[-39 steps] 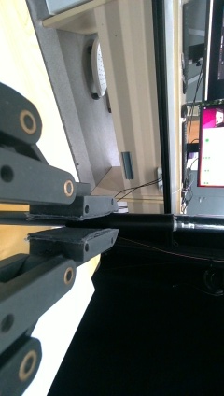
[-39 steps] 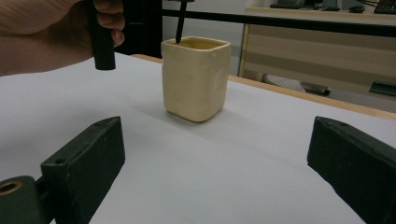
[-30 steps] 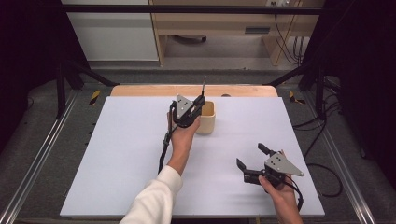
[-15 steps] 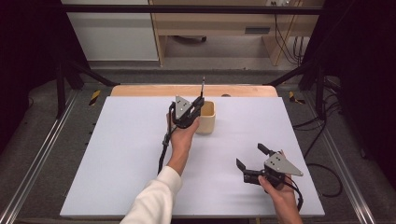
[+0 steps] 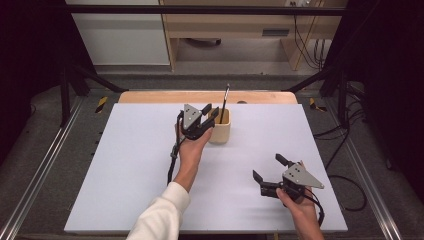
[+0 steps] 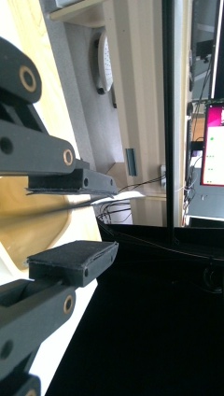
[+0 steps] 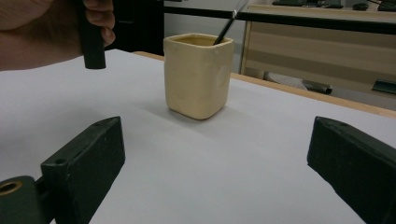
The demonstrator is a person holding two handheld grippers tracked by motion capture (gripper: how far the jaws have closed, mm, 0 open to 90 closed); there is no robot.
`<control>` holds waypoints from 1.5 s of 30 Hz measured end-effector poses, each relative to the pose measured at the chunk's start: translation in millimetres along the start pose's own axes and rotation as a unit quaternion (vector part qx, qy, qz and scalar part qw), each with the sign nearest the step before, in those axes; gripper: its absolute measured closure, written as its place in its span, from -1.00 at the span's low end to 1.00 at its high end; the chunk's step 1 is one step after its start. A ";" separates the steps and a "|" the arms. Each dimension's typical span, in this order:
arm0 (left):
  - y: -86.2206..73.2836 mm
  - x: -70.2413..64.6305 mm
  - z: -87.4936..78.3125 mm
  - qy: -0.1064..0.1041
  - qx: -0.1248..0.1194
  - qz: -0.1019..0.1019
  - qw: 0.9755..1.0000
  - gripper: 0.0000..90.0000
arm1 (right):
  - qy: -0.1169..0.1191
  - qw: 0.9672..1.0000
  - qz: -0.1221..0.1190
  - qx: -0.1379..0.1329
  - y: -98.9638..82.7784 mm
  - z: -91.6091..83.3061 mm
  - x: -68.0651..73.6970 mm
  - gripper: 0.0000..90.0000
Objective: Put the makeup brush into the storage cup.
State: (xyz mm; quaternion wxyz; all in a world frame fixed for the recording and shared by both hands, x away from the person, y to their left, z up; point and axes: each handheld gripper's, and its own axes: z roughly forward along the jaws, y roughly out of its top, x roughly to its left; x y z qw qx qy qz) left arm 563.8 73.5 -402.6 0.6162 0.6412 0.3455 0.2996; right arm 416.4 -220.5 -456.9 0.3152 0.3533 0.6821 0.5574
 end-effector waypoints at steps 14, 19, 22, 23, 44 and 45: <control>8.8 -0.8 -19.1 -0.015 0.004 0.031 0.999 0.41 | -0.003 1.000 0.000 -0.001 0.8 -0.7 -0.1 -0.90; 10.7 0.0 -20.4 -0.015 0.000 0.033 0.999 0.42 | -0.003 1.000 -0.001 -0.002 0.7 -0.6 -1.1 -0.90; 11.1 1.2 -21.7 -0.014 0.001 0.033 0.999 0.41 | -0.003 1.000 -0.001 -0.003 0.9 -1.0 -1.1 -0.90; 11.6 1.5 -22.5 -0.016 0.002 0.033 0.999 0.41 | -0.004 1.000 0.002 -0.003 1.1 -1.1 -0.8 -0.90; 25.0 -2.9 -37.4 -0.043 0.027 0.052 0.997 -0.16 | -0.004 1.000 -0.004 -0.003 0.8 -0.5 -0.3 -0.90; 25.4 -3.0 -38.0 -0.045 0.028 0.051 0.997 -0.20 | -0.004 1.000 -0.004 -0.003 0.8 -0.6 -0.3 -0.90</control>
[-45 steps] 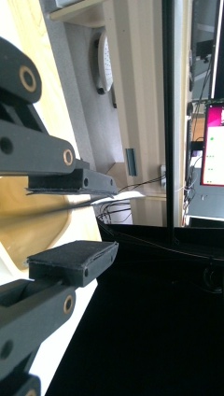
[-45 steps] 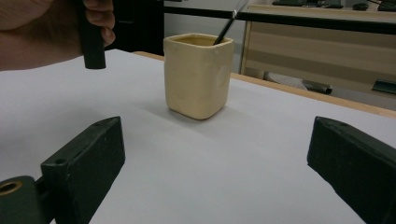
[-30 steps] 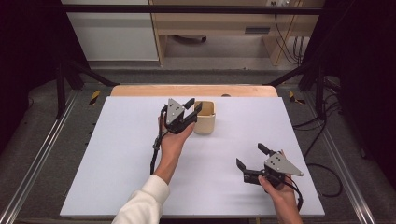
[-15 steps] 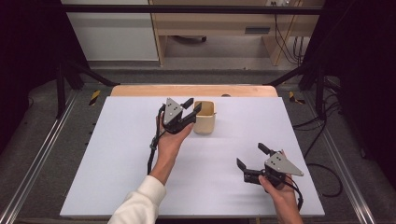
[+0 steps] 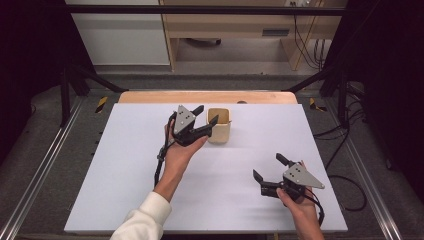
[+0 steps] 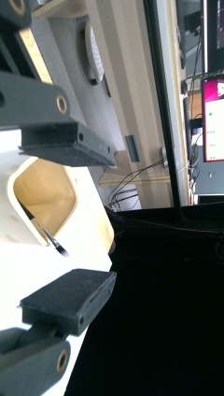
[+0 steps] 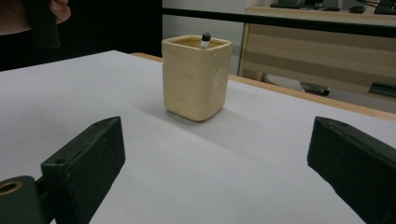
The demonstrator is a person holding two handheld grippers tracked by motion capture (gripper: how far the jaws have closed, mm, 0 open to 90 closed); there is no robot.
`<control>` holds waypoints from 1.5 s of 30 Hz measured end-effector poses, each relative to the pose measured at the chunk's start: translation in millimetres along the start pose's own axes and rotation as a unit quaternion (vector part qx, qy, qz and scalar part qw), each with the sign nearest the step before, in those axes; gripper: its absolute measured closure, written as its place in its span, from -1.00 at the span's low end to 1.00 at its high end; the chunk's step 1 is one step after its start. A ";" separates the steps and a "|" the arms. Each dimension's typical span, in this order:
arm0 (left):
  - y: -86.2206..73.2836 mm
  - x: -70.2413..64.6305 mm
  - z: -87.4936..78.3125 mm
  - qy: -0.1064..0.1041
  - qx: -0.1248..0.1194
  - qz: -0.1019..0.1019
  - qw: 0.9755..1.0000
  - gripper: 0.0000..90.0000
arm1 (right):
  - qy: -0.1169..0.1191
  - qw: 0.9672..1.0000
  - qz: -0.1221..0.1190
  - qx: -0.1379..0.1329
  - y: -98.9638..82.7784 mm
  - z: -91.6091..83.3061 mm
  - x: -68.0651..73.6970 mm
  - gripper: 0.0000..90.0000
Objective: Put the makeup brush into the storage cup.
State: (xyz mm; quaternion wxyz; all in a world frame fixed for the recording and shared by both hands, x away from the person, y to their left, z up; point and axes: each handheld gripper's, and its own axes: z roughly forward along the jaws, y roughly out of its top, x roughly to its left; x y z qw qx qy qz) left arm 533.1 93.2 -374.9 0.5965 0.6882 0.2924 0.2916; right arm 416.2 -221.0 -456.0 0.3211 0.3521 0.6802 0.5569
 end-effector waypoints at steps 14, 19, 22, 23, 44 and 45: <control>6.0 -3.3 -9.9 -0.026 0.009 0.006 1.000 -0.66 | 0.001 1.000 -0.002 0.002 -0.2 0.4 0.8 -0.90; 6.1 -4.7 -12.4 -0.041 0.016 0.004 0.999 -0.82 | 0.001 1.000 -0.001 0.002 -0.3 0.7 1.5 -0.90; 5.6 -6.9 -14.0 -0.052 0.017 0.001 0.998 -0.90 | 0.002 1.000 -0.001 0.003 -0.3 0.6 1.5 -0.90; 5.4 -7.7 -14.4 -0.055 0.019 0.004 0.998 -0.93 | 0.002 1.000 0.000 0.002 -0.3 0.6 1.4 -0.91; -6.5 -11.3 -51.0 -0.095 0.023 0.034 0.995 -0.98 | 0.003 1.000 0.005 -0.002 0.6 -0.5 1.5 -0.91; -7.4 -10.7 -53.0 -0.094 0.023 0.035 0.995 -0.98 | 0.003 1.000 0.005 -0.002 0.6 -0.4 1.6 -0.91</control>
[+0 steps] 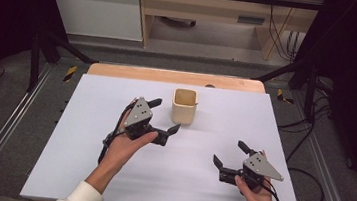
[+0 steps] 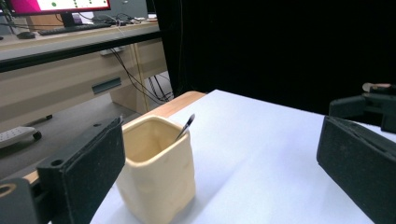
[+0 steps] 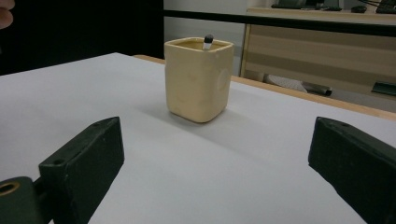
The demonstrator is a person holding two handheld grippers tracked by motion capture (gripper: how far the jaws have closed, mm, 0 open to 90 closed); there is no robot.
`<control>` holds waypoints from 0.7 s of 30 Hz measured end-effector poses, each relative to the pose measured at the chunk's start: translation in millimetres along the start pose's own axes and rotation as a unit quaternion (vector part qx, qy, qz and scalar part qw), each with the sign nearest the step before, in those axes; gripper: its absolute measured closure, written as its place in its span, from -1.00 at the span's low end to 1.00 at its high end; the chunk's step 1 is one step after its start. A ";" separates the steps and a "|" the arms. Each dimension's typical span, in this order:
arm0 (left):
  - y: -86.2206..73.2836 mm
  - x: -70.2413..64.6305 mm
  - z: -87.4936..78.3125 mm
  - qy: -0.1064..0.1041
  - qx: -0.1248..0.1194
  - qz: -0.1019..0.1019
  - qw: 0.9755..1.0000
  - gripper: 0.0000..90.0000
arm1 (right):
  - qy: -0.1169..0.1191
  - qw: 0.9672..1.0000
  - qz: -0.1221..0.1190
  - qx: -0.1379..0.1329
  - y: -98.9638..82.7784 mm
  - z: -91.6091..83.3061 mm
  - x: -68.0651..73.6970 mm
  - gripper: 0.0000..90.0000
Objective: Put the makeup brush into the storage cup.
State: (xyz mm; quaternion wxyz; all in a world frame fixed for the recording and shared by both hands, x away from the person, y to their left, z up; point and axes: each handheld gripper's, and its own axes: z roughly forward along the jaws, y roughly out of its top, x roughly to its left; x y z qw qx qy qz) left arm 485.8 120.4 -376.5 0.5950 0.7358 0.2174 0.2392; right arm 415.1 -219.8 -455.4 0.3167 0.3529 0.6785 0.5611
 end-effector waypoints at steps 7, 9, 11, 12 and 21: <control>-8.5 6.0 -23.2 0.008 0.003 0.000 1.000 -0.98 | -0.001 1.000 -0.001 0.001 -0.4 0.8 0.8 -0.91; -11.5 8.0 -29.8 0.012 0.002 -0.002 1.000 -0.98 | -0.001 1.000 -0.001 0.001 -0.4 0.9 1.3 -0.91; -14.6 9.9 -36.8 0.015 0.005 -0.002 1.000 -0.98 | 0.000 1.000 -0.002 0.002 -0.4 1.0 1.7 -0.91; -16.2 10.9 -40.2 0.016 0.004 -0.003 1.000 -0.98 | 0.000 1.000 -0.001 0.002 -0.4 1.1 2.1 -0.91; -32.6 22.7 -67.5 0.032 0.001 -0.013 0.999 -0.98 | 0.000 1.000 -0.007 0.003 -0.9 1.5 3.1 -0.91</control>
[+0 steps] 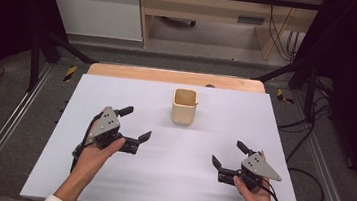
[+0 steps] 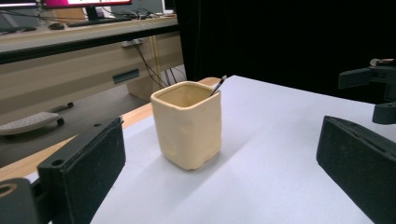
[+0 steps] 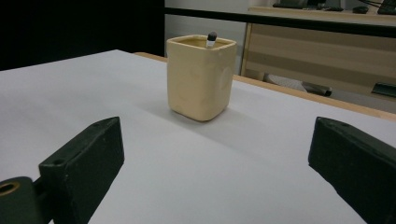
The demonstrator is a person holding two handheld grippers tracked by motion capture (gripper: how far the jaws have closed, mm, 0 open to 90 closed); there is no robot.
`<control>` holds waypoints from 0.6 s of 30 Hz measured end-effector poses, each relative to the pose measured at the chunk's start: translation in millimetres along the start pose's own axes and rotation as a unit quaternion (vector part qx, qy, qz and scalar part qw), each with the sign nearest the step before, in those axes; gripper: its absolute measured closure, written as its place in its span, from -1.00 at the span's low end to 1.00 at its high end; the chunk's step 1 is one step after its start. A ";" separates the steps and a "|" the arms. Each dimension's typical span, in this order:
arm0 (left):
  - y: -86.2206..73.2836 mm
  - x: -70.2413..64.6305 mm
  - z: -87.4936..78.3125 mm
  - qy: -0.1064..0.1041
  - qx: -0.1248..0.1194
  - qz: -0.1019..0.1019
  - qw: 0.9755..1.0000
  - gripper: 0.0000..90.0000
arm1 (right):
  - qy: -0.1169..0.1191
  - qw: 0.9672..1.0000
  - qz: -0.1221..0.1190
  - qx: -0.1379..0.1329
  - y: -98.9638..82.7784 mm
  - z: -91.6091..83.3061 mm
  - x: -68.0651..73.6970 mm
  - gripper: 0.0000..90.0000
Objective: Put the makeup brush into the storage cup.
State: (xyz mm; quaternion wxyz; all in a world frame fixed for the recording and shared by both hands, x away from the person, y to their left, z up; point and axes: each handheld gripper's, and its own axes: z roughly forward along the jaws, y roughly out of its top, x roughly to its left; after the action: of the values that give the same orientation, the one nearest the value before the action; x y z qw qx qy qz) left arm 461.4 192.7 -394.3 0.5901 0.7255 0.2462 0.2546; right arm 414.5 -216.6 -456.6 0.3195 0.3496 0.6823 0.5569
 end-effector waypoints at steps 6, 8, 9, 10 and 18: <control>-8.4 7.1 -14.7 0.009 -0.003 -0.006 1.000 -0.98 | -0.001 1.000 -0.003 0.002 -0.4 0.3 0.3 -0.91; -12.0 9.2 -19.6 0.011 -0.003 -0.007 1.000 -0.98 | -0.001 1.000 -0.004 0.003 -0.5 0.3 0.4 -0.91; -13.3 9.5 -20.9 0.012 -0.004 -0.009 1.000 -0.98 | -0.001 1.000 -0.005 0.003 -0.6 0.3 0.5 -0.91; -14.9 10.2 -23.0 0.013 -0.003 -0.008 1.000 -0.98 | -0.002 1.000 -0.004 0.003 -0.6 0.3 0.6 -0.91; -24.9 15.3 -41.1 0.017 0.000 0.000 1.000 -0.98 | -0.003 1.000 -0.006 0.005 -0.7 0.0 1.1 -0.92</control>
State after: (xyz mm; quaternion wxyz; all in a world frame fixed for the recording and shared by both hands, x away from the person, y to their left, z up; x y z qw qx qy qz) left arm 444.3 237.3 -410.4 0.5860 0.7210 0.2563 0.2666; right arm 413.8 -215.7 -457.3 0.3232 0.3487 0.6862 0.5505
